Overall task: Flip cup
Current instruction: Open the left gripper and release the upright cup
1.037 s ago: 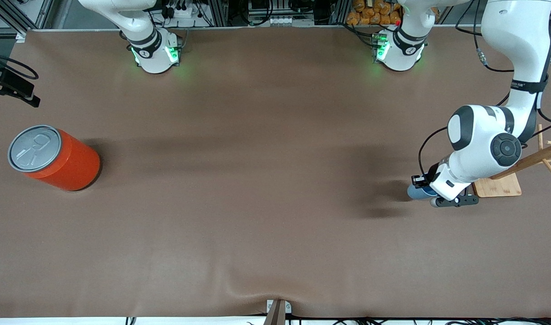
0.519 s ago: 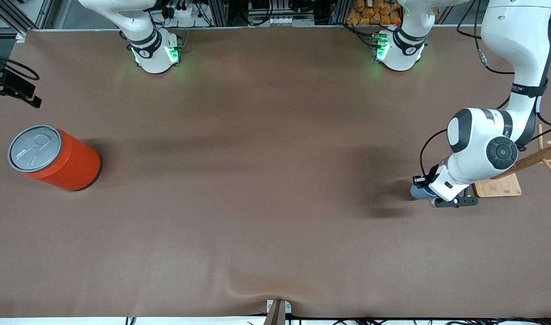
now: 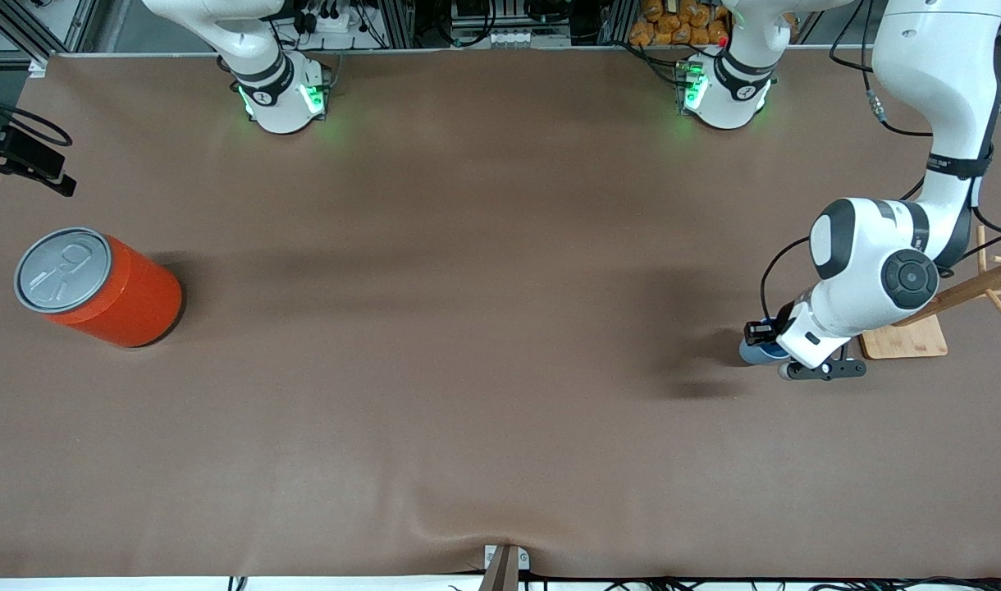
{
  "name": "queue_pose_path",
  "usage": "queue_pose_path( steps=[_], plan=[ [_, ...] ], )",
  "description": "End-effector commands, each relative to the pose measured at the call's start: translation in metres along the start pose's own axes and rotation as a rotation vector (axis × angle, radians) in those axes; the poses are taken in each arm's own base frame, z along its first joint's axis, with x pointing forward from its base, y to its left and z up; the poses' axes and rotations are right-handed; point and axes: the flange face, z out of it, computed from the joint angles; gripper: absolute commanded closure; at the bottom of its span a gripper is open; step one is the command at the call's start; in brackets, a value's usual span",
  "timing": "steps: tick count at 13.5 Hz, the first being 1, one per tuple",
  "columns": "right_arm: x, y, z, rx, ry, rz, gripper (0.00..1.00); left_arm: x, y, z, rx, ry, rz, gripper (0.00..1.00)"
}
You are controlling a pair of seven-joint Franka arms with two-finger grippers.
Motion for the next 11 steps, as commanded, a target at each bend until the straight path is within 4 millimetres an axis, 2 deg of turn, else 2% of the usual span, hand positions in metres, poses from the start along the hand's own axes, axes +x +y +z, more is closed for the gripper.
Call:
queue_pose_path(
  steps=[1,5,7,8,9,11],
  plan=[
    [0.000,-0.004,-0.004,0.010,0.004,0.016,0.00,0.010,0.000,-0.049,0.015,0.043,0.002,0.00],
    [0.000,-0.004,-0.004,0.010,0.004,0.016,0.00,0.018,-0.003,-0.145,0.029,0.095,-0.007,0.00],
    [0.000,-0.004,-0.004,0.010,0.004,0.016,0.00,0.018,-0.003,-0.185,0.031,0.114,-0.008,0.00],
    [0.000,-0.004,-0.004,0.010,0.004,0.016,0.00,0.013,-0.004,-0.203,0.029,0.105,-0.012,0.00],
    [0.000,-0.004,-0.004,0.010,0.004,0.016,0.00,0.008,-0.015,-0.218,0.024,0.100,-0.035,0.00],
    [0.000,-0.004,-0.004,0.010,0.004,0.014,0.00,-0.008,-0.015,-0.259,0.029,0.146,-0.037,0.00]
  ],
)
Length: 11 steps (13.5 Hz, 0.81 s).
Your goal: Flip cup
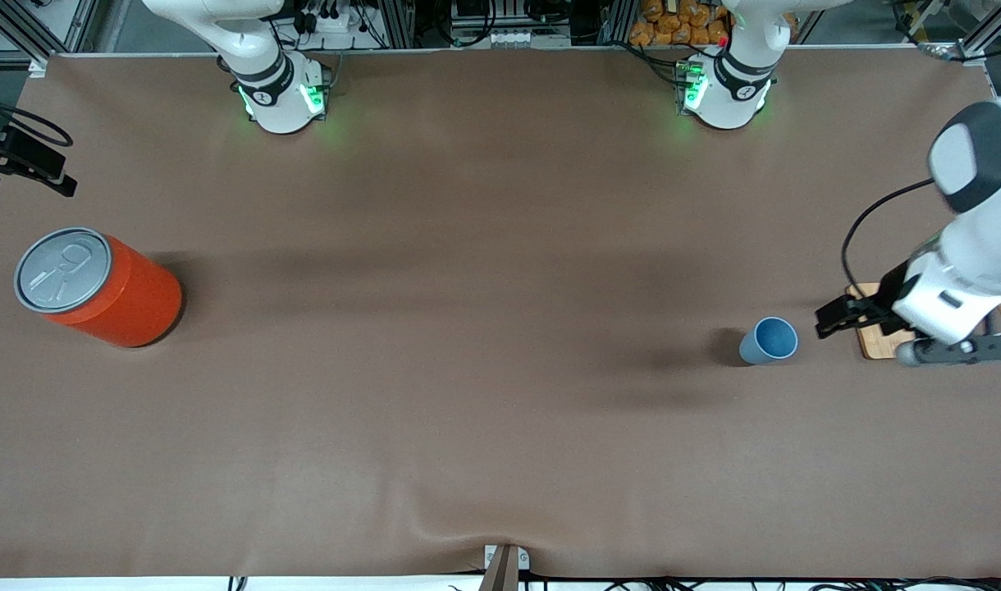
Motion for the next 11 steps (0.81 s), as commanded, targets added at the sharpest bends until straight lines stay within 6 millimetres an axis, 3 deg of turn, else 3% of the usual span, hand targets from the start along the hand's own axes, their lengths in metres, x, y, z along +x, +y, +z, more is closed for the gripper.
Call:
queue_pose_path(
  steps=[1,3,6,11],
  plan=[
    [0.000,-0.004,-0.004,0.010,0.005,0.015,0.00,-0.018,-0.004,-0.051,0.020,0.023,-0.012,0.00],
    [0.000,-0.004,-0.004,0.010,0.005,0.015,0.00,-0.036,-0.001,-0.082,0.028,0.022,-0.022,0.00],
    [0.000,-0.004,-0.004,0.010,0.005,0.015,0.00,-0.059,0.000,-0.110,0.042,-0.011,-0.013,0.00],
    [0.000,-0.004,-0.004,0.010,0.005,0.015,0.00,-0.072,0.009,-0.126,0.046,-0.017,0.004,0.00]
  ],
)
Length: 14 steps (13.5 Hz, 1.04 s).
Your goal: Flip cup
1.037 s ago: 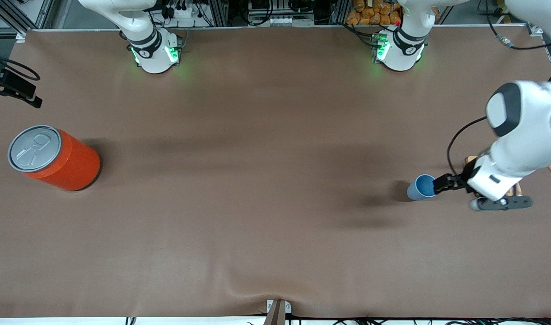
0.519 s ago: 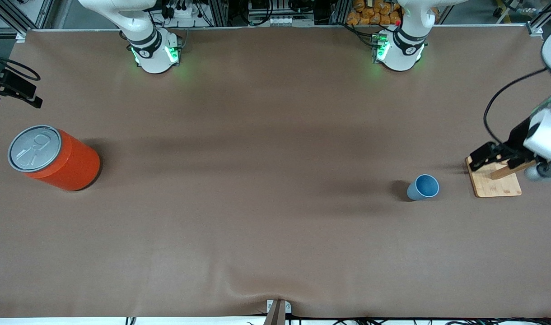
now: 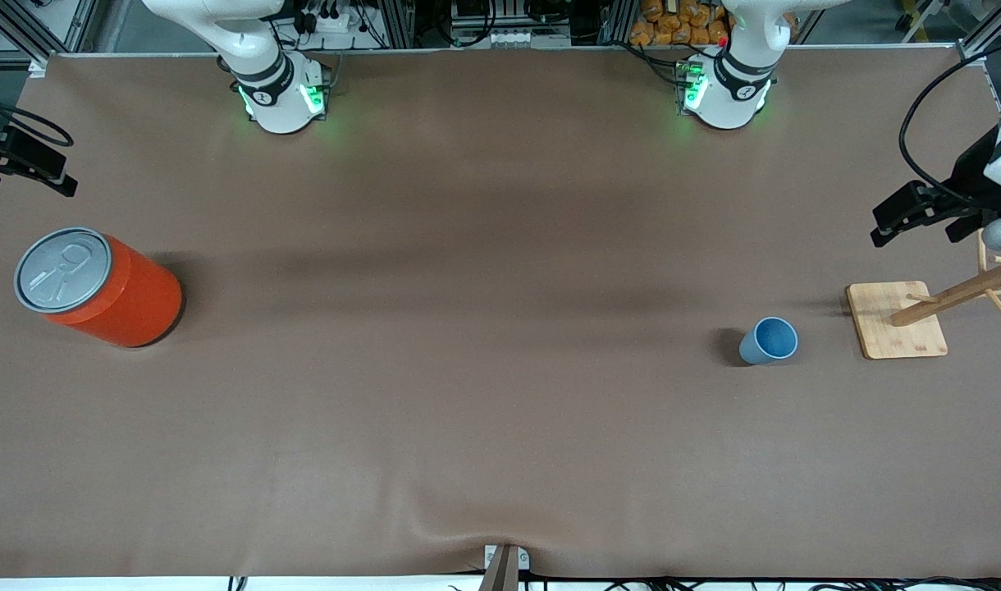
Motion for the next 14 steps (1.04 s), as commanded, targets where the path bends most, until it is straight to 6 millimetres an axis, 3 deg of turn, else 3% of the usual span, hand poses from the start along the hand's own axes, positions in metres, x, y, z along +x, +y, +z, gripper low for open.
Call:
queue_pose_path(
  steps=[1,5,9,12,14],
  plan=[
    [0.000,-0.003,-0.004,0.010,0.005,0.016,0.00,-0.008,0.006,-0.006,0.016,-0.004,0.003,0.00],
    [0.000,-0.004,-0.004,0.010,0.005,0.014,0.00,-0.018,0.006,-0.017,0.021,-0.014,0.010,0.00],
    [0.000,-0.005,-0.004,0.010,0.005,0.013,0.00,-0.017,0.008,-0.008,0.024,-0.046,0.013,0.00],
    [0.000,-0.004,-0.004,0.010,0.005,0.014,0.00,-0.010,0.002,-0.030,0.024,-0.003,0.002,0.00],
    [0.000,-0.005,-0.004,0.010,0.003,0.013,0.00,-0.008,0.001,-0.033,0.028,-0.022,0.001,0.00]
  ],
)
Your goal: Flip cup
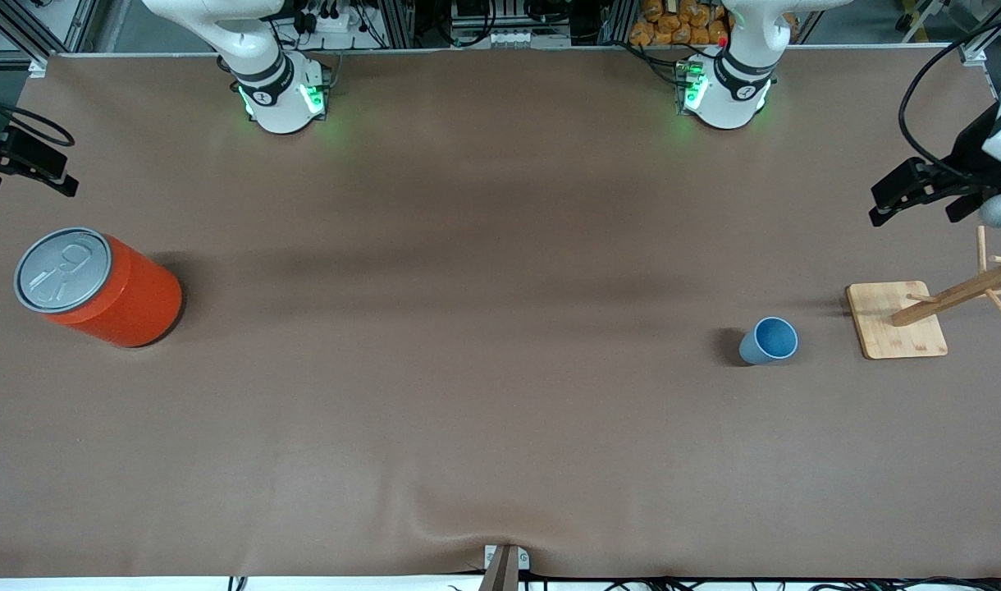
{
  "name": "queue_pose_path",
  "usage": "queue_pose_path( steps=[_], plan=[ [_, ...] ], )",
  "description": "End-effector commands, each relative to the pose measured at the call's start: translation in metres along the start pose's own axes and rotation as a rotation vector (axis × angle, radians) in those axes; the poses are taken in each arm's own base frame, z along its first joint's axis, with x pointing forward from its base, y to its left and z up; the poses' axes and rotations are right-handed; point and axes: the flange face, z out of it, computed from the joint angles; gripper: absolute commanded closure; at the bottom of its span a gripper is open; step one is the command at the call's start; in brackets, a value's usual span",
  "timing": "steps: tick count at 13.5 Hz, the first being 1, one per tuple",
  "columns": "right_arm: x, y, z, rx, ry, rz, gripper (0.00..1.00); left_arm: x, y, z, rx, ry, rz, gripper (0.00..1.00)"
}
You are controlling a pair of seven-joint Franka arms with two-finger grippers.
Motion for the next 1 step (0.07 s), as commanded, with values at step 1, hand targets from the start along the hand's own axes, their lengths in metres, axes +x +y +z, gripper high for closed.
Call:
queue_pose_path(
  steps=[1],
  plan=[
    [0.0000,-0.0040,-0.0043,0.010,0.005,0.015,0.00,0.0038,-0.0008,-0.0124,0.024,-0.006,-0.004,0.00]
  ],
)
